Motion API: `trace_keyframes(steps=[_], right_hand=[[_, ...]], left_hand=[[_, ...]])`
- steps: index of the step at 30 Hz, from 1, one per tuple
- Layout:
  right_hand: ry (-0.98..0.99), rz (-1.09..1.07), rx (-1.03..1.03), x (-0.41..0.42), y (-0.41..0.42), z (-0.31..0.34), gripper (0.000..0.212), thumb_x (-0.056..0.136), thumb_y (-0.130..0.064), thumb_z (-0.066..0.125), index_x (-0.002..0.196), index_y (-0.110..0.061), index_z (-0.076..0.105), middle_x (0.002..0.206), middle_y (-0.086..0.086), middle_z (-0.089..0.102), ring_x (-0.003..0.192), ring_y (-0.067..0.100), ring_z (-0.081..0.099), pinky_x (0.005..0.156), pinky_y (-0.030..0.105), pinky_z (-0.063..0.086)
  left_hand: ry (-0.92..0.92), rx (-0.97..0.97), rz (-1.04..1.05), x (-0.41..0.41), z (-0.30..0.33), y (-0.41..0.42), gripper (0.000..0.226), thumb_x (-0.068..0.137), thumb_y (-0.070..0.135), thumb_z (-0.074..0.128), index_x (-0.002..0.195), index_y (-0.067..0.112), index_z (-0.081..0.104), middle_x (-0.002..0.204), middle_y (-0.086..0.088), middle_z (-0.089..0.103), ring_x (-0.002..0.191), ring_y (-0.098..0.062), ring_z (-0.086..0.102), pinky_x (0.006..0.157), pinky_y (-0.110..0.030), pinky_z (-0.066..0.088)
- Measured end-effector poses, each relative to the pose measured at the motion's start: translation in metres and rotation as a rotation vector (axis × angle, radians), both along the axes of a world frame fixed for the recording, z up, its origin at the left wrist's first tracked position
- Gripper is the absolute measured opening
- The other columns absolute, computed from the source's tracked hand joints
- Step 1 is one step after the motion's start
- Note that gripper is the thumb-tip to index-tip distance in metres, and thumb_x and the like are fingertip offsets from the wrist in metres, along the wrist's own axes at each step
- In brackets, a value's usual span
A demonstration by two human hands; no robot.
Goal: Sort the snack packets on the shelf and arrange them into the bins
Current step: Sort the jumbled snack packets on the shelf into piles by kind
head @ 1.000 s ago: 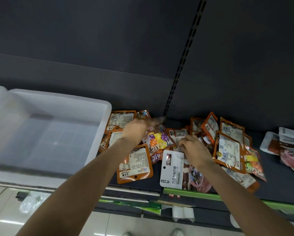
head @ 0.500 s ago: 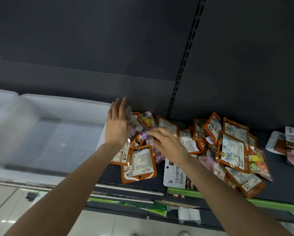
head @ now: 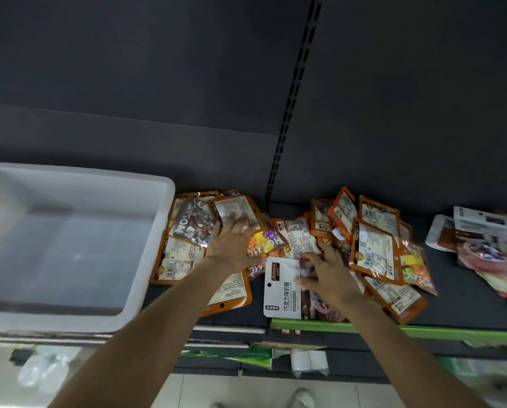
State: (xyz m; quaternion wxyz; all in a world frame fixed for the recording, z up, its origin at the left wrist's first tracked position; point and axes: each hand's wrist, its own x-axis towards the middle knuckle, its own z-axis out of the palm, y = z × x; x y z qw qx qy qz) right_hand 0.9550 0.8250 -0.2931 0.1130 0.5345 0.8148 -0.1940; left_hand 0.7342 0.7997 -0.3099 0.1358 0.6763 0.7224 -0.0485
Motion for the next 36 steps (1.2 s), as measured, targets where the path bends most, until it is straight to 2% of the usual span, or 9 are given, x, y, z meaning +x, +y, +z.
trace_keyframes(steps=[4,8,11,16,22,27,30,33,36], right_hand=[[0.065,0.05,0.123,-0.006,0.002,0.009,0.022,0.088,-0.033,0.062,0.099,-0.019,0.048,0.113,-0.002,0.052,0.108,0.015,0.05,0.089,0.028,0.044],[0.282,-0.145,0.213,-0.012,0.007,0.03,0.016,0.093,-0.028,0.056,0.086,-0.02,0.044,0.082,-0.004,0.061,0.075,0.013,0.058,0.053,0.023,0.037],[0.657,-0.39,0.251,0.002,0.017,0.043,0.011,0.093,-0.019,0.057,0.088,-0.014,0.048,0.084,0.004,0.062,0.078,0.019,0.06,0.062,0.033,0.048],[1.04,-0.747,0.305,0.059,0.035,0.052,0.009,0.095,-0.009,0.053,0.099,-0.011,0.046,0.093,0.005,0.059,0.087,0.016,0.055,0.076,0.029,0.045],[0.829,-0.986,0.292,0.158,0.064,0.032,0.02,0.092,-0.002,0.052,0.105,-0.009,0.038,0.095,0.015,0.052,0.095,0.034,0.056,0.076,0.032,0.039],[0.53,-0.751,0.302,0.228,0.079,0.03,0.056,0.088,0.012,0.042,0.139,-0.011,0.034,0.084,0.018,0.059,0.081,0.036,0.058,0.065,0.032,0.037],[0.254,-0.595,0.505,0.265,0.091,0.021,0.057,0.077,0.018,0.055,0.126,-0.01,0.056,0.13,0.021,0.051,0.117,0.038,0.048,0.087,0.042,0.045],[0.072,-0.421,0.603,0.275,0.1,0.013,0.057,0.083,-0.002,0.063,0.136,-0.015,0.047,0.155,0.012,0.021,0.141,0.036,0.018,0.11,0.051,0.026],[0.019,-0.165,0.3,0.263,0.109,-0.004,0.053,0.1,-0.034,0.035,0.15,-0.028,0.017,0.159,0.001,0.004,0.146,0.024,0.005,0.116,0.047,0.015]], left_hand=[[-0.038,-0.016,0.015,-0.002,0.004,-0.004,0.084,0.084,0.066,0.048,0.151,0.03,0.013,0.16,0.001,0.001,0.146,-0.023,-0.01,0.117,-0.043,-0.001],[-0.255,0.12,0.126,0.004,0.012,-0.01,0.058,0.093,0.047,0.048,0.145,0.025,0.033,0.155,-0.001,0.024,0.145,-0.021,0.014,0.116,-0.04,0.016],[-0.374,0.277,0.189,0.019,0.024,-0.002,0.045,0.096,0.025,0.047,0.141,0.019,0.04,0.146,-0.006,0.04,0.135,-0.024,0.032,0.108,-0.037,0.032],[-0.493,0.442,0.039,0.074,0.043,0.024,0.053,0.094,0.019,0.051,0.145,0.014,0.035,0.148,-0.006,0.036,0.134,-0.024,0.036,0.108,-0.036,0.036],[-0.339,0.413,-0.342,0.177,0.06,0.061,0.066,0.091,0.03,0.056,0.147,0.012,0.026,0.153,-0.007,0.027,0.14,-0.024,0.026,0.113,-0.034,0.027],[-0.037,0.059,-0.327,0.232,0.04,0.087,0.095,0.079,0.068,0.054,0.151,0.023,0.011,0.16,-0.003,0.003,0.147,-0.025,0.001,0.119,-0.046,0.005],[0.051,0.034,-0.264,0.244,0.026,0.09,0.106,0.073,0.075,0.053,0.152,0.022,0.006,0.16,-0.003,-0.002,0.147,-0.025,-0.005,0.119,-0.049,0.004],[0.058,0.077,-0.2,0.258,0.027,0.092,0.106,0.073,0.072,0.056,0.151,0.022,0.006,0.16,-0.003,0.002,0.147,-0.026,-0.003,0.119,-0.046,0.002],[0.099,0.074,-0.158,0.264,0.031,0.095,0.098,0.076,0.068,0.057,0.15,0.033,0.004,0.16,-0.003,-0.003,0.146,-0.029,-0.007,0.116,-0.048,0.0]])
